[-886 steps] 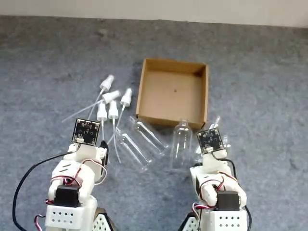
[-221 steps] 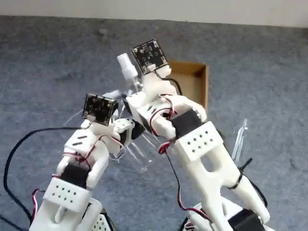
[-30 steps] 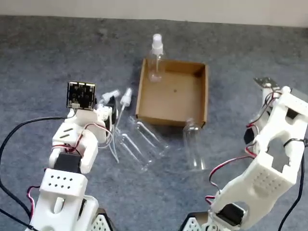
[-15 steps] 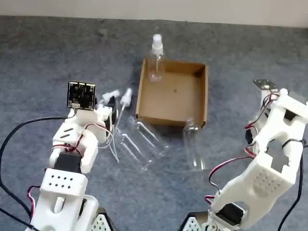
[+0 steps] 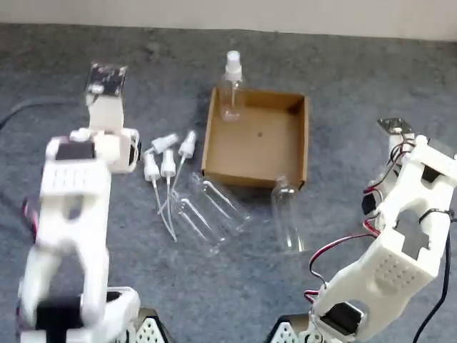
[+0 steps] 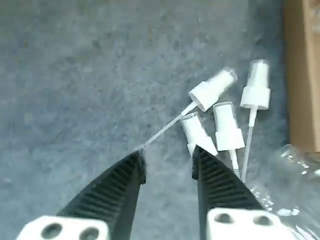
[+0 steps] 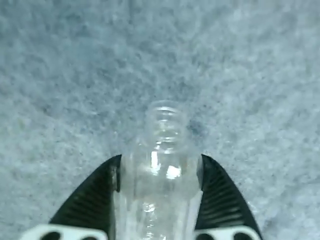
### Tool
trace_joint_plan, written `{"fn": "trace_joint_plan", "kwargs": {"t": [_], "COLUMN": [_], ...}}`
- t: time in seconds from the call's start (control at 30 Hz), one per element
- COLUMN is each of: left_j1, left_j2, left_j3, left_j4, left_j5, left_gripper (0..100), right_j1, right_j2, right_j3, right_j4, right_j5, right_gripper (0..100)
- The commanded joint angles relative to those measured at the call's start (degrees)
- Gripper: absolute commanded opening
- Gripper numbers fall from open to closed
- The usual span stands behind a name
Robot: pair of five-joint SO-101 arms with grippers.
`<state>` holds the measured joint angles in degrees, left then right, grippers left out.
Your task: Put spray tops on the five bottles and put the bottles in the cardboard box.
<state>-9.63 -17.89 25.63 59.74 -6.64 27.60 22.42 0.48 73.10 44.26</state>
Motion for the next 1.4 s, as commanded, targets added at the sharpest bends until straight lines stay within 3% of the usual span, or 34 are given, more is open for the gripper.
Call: {"fn": "trace_joint_plan", "kwargs": {"t": [0.0, 0.2, 0.33, 0.63, 0.87, 1.2, 1.37], "left_j1": [0.13, 4.62, 7.43, 6.81, 3.47, 1.45, -0.48], "left_j2": [19.65, 41.54, 53.49, 74.15, 76.97, 77.41, 77.49], "left_j3": [-19.82, -46.90, -61.49, -77.85, -84.88, -101.14, -95.08], "left_j4": [3.25, 11.78, 15.56, 18.90, 23.65, 39.21, 40.26], "left_j5": [-7.91, -16.18, -19.60, -20.92, -20.92, -20.22, -10.90], "left_gripper": [12, 19, 18, 17, 0, 1, 7], "right_j1": [0.40, 0.04, -0.22, -0.04, 0.48, 2.42, 3.56], "right_j2": [-0.75, -5.76, -8.04, -8.22, -8.22, -8.22, -8.13], "right_j3": [0.75, 1.19, 1.27, 1.27, 1.36, 1.27, 1.27], "right_j4": [1.98, 1.80, 1.89, 2.15, 2.15, 2.24, 2.24], "right_j5": [-0.35, -0.62, -0.62, -0.62, -0.62, -0.62, -0.62], "right_gripper": [1.2, 1.2, 1.2, 1.2, 1.2, 1.2, 1.2]}}
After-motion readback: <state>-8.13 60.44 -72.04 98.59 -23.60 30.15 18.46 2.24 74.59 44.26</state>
